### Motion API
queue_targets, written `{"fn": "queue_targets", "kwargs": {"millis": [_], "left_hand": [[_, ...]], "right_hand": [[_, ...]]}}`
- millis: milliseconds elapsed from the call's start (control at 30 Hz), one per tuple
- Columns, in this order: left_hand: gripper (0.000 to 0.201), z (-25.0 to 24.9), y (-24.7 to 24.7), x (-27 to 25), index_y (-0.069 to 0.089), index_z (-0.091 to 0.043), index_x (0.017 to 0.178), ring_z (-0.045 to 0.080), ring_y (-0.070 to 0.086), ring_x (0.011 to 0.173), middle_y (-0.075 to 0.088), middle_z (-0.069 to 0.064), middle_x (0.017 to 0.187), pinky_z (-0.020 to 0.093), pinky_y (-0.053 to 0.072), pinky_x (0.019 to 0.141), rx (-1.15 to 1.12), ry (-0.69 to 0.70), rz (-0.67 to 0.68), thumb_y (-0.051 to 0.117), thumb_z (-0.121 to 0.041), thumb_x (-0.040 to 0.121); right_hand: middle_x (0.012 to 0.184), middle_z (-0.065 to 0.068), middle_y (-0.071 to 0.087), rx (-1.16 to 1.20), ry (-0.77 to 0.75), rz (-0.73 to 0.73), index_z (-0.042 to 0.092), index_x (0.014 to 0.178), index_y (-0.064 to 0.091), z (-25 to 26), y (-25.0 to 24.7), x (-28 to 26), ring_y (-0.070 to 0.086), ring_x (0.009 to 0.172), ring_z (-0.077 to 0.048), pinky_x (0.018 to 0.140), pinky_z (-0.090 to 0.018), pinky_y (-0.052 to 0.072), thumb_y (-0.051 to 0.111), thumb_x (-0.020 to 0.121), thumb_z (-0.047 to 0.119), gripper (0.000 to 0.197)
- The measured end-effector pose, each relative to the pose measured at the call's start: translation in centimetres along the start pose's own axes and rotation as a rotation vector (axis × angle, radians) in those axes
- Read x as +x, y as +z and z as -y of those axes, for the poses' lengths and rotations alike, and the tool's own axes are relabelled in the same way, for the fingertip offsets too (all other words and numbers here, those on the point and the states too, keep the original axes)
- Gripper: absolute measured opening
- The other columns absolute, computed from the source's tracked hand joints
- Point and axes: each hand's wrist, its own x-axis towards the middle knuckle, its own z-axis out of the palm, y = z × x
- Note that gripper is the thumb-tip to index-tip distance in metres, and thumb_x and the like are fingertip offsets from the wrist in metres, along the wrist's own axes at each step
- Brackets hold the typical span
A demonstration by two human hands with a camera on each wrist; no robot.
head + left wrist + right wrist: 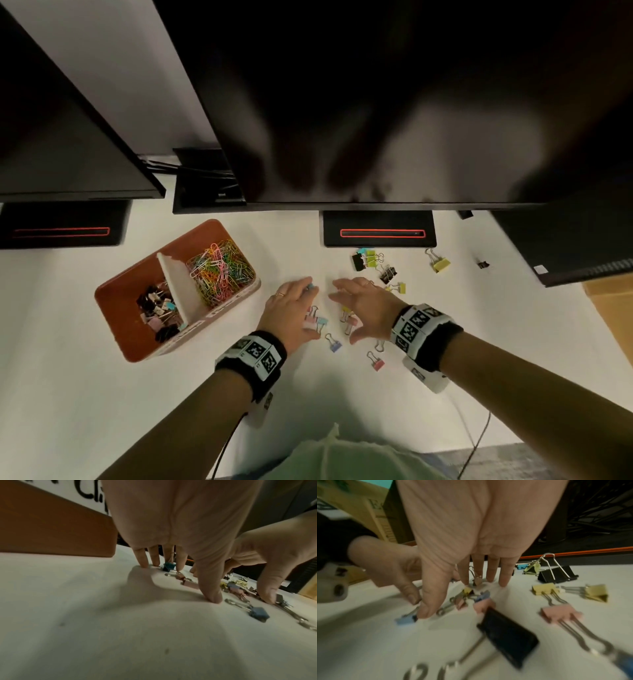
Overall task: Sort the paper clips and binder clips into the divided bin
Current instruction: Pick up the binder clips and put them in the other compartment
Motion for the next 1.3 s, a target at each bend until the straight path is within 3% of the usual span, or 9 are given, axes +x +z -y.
{"fn": "queue_targets", "kwargs": {"millis": [167,267,367,600,733,933,1000,1167,1300], "left_hand": [[0.057,0.0,1.0,-0.7,0.048,-0.019,0.133,0.021,0.033,0.129,0.037,-0.004,0.144,0.031,0.032,0.108,-0.093,0.087,-0.085,0.067,-0.029,0.080],[0.048,-0.1,1.4,-0.8,0.055,-0.017,0.126,0.022,0.038,0.122,0.045,-0.003,0.137,0.028,0.036,0.102,-0.162,0.059,-0.116,0.068,-0.021,0.080],[0.046,-0.2,1.4,-0.8,0.058,-0.018,0.123,0.022,0.043,0.116,0.048,-0.002,0.134,0.027,0.037,0.099,-0.186,0.038,-0.134,0.070,-0.021,0.079],[0.028,0.6,1.1,-1.6,0.069,-0.013,0.106,0.023,0.054,0.106,0.058,-0.003,0.126,0.022,0.039,0.092,-0.260,0.001,-0.225,0.066,-0.016,0.078],[0.027,1.2,1.1,-1.9,0.070,-0.011,0.104,0.020,0.062,0.097,0.063,0.002,0.120,0.034,0.051,0.093,-0.364,0.003,-0.253,0.063,-0.004,0.079],[0.026,1.9,0.7,-2.7,0.071,-0.009,0.099,0.013,0.067,0.080,0.068,0.007,0.109,0.019,0.051,0.085,-0.492,-0.040,-0.350,0.068,0.000,0.075],[0.026,1.9,0.0,-3.4,0.071,-0.010,0.099,0.013,0.067,0.080,0.068,0.006,0.107,0.022,0.053,0.084,-0.534,-0.041,-0.374,0.069,0.000,0.075],[0.025,2.0,-4.5,-7.7,0.070,-0.017,0.101,0.000,0.064,0.089,0.064,-0.014,0.108,0.008,0.051,0.078,-0.658,-0.035,-0.519,0.069,-0.004,0.079],[0.022,5.0,-8.6,-12.3,0.072,-0.017,0.095,0.002,0.065,0.089,0.068,-0.005,0.105,0.015,0.054,0.080,-0.661,-0.108,-0.684,0.071,-0.004,0.077]], "right_hand": [[0.150,-0.005,0.028,-0.038,-0.047,-0.065,0.014,0.142,0.036,0.4,1.0,-0.7,0.033,0.131,-0.027,0.108,-0.037,0.035,0.065,0.084,0.024,0.066],[0.129,-0.012,0.050,0.074,-0.082,-0.143,0.009,0.124,0.057,0.4,1.2,-0.6,0.050,0.111,-0.032,0.095,-0.044,0.047,0.060,0.088,0.016,0.037],[0.111,-0.011,0.058,0.121,-0.073,-0.185,0.008,0.105,0.067,0.5,1.3,-0.3,0.056,0.099,-0.033,0.086,-0.043,0.050,0.059,0.088,0.012,0.020],[0.112,-0.006,0.060,0.208,-0.021,-0.156,0.012,0.106,0.068,0.8,0.6,0.2,0.058,0.101,-0.024,0.085,-0.029,0.045,0.058,0.089,0.016,0.020],[0.112,-0.006,0.060,0.231,0.009,-0.142,0.014,0.108,0.067,1.0,0.6,0.3,0.058,0.101,-0.024,0.088,-0.032,0.049,0.056,0.090,0.020,0.022],[0.110,-0.006,0.060,0.242,0.005,-0.184,0.013,0.110,0.066,1.2,0.2,0.3,0.059,0.098,-0.024,0.084,-0.031,0.048,0.056,0.090,0.024,0.024],[0.106,-0.005,0.061,0.265,-0.023,-0.239,0.014,0.108,0.067,1.6,-0.3,0.1,0.059,0.094,-0.022,0.083,-0.030,0.049,0.057,0.090,0.024,0.023],[0.105,-0.005,0.062,0.276,-0.168,-0.370,0.016,0.104,0.070,5.1,-3.5,0.2,0.060,0.087,-0.019,0.083,-0.031,0.050,0.060,0.089,0.024,0.020],[0.102,-0.004,0.063,0.299,-0.306,-0.442,0.016,0.101,0.072,9.9,-6.3,2.1,0.057,0.080,-0.013,0.080,-0.026,0.047,0.063,0.087,0.022,0.017]]}}
